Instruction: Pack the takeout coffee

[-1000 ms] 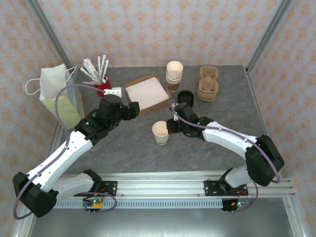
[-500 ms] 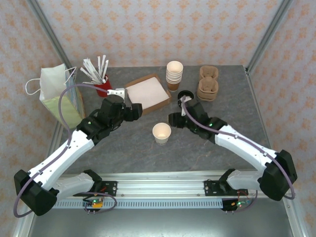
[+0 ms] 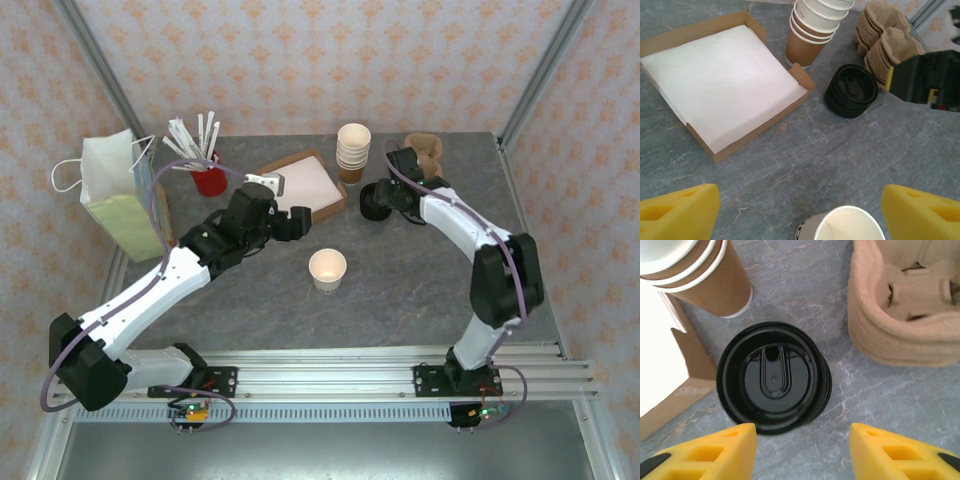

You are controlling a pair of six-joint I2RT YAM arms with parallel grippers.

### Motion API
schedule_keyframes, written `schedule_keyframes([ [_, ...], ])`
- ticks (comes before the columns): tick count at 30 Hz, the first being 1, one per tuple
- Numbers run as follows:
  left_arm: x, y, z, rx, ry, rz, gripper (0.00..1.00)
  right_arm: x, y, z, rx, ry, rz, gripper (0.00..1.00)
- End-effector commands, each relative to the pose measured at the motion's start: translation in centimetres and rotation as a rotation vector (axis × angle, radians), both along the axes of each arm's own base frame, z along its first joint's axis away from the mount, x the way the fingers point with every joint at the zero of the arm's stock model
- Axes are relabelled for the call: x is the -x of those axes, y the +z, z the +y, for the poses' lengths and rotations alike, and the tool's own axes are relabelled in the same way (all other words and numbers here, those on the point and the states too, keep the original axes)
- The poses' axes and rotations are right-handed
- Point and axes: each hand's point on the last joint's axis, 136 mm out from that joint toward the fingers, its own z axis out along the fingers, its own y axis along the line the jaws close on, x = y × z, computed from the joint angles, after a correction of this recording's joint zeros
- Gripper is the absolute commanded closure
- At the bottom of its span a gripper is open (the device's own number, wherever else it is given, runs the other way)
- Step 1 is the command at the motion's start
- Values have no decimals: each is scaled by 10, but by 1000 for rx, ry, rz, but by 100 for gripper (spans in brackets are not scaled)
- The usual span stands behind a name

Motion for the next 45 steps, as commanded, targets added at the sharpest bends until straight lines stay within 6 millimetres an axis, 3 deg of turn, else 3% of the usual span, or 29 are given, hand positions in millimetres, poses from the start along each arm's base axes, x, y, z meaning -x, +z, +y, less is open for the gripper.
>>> schedule_keyframes([
  [1,-4,18,-8,19,-12,-44,15,-12,-5,-10,78,-10,39,51],
  [14,-4,17,-9,5,-3,-49,15,-38,-39,-18,226,2,101,61],
  [22,-4,14,-9,2,-2,-43,15,-46,-46,-18,247,7,116,73],
  [31,-3,13,-8,1,3,-44,15,-46,-46,-19,257,14,120,78],
  [45,-3,9,-9,-4,1,-38,15,-47,-25,-22,271,15,91,81],
])
